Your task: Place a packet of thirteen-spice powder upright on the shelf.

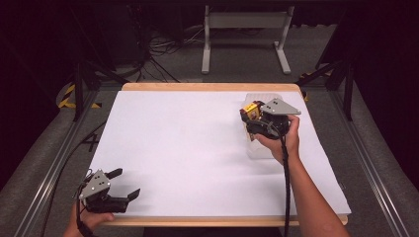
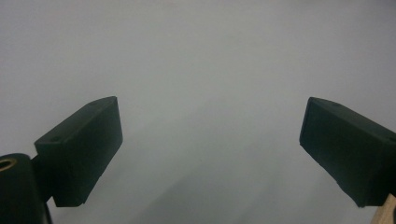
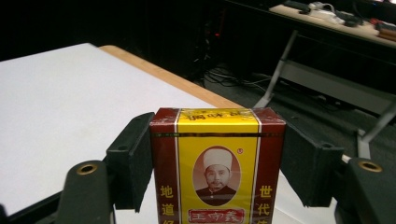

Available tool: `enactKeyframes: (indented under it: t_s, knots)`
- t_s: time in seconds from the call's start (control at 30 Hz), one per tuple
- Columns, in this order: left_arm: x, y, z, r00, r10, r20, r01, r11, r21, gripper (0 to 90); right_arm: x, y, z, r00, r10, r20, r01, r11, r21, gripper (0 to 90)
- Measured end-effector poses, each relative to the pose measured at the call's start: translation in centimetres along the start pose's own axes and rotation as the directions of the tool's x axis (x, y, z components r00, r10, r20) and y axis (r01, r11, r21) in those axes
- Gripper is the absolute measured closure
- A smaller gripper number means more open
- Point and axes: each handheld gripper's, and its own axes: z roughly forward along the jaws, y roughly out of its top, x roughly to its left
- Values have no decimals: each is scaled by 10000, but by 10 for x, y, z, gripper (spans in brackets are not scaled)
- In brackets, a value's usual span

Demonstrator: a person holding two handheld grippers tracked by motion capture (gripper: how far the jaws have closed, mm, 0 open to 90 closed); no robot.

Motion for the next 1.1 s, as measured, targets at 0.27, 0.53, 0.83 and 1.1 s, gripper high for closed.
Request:
enactKeyframes:
  t_s: [0.27, 0.53, 0.83, 1.1]
  knots:
    - [0, 0, 0, 10000, 27, 14, -27, 10000, -11, 66, -16, -9, 2, 9955, 611, 725, -614, 9981, 16, 328]
    - [0, 0, 0, 10000, 82, -1, -82, 10000, 1, 66, -25, -19, 2, 9906, 806, 1109, -842, 9961, 280, 328]
    - [-1, 0, 0, 10000, 84, -5, -84, 10000, -1, 66, -32, -28, -3, 9879, 982, 1204, -1043, 9935, 462, 327]
    - [-1, 0, -1, 10000, 58, 5, -58, 10000, -32, 66, -34, -31, -11, 9879, 914, 1249, -989, 9936, 553, 326]
